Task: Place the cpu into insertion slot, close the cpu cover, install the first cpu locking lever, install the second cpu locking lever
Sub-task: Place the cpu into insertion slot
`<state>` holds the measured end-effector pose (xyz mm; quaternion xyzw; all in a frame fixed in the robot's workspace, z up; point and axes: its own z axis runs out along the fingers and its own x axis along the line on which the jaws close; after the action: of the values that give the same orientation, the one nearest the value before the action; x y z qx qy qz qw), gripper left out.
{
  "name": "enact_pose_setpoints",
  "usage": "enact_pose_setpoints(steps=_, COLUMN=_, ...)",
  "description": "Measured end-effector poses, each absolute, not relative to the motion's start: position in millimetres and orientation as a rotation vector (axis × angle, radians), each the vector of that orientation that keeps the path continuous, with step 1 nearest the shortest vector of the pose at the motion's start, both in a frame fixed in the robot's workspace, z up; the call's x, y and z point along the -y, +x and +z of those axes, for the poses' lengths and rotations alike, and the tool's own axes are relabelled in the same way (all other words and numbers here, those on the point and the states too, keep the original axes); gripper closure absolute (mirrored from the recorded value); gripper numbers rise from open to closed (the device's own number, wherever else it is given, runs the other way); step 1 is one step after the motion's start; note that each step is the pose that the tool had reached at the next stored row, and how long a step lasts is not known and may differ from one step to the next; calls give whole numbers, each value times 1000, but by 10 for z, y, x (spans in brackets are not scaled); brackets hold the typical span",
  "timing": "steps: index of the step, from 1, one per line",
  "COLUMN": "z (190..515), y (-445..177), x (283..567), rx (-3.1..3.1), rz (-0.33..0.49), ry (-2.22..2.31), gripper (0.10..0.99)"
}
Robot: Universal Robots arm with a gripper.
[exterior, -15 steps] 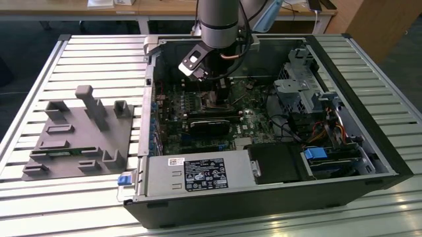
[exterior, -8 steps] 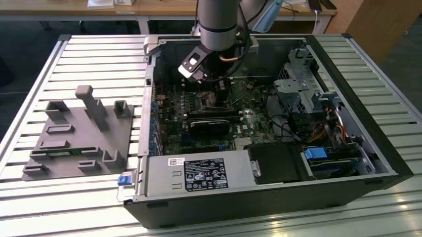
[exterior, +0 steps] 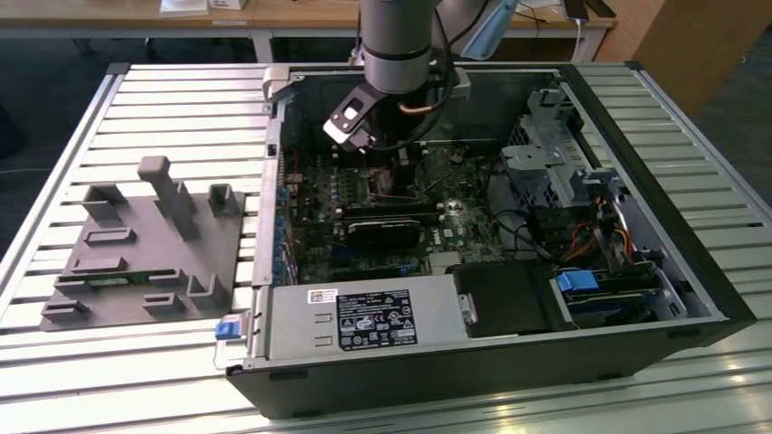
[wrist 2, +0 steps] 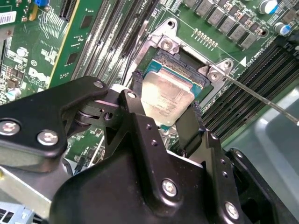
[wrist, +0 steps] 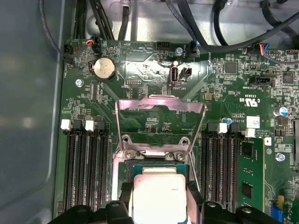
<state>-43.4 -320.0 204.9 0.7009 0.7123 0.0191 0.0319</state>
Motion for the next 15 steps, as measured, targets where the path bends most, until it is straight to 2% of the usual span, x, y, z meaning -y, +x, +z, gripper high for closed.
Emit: enact_pose_setpoints(steps=15, z=1981, y=-442, x=3198, rx=-2187, rz=58, ry=2164, gripper=549)
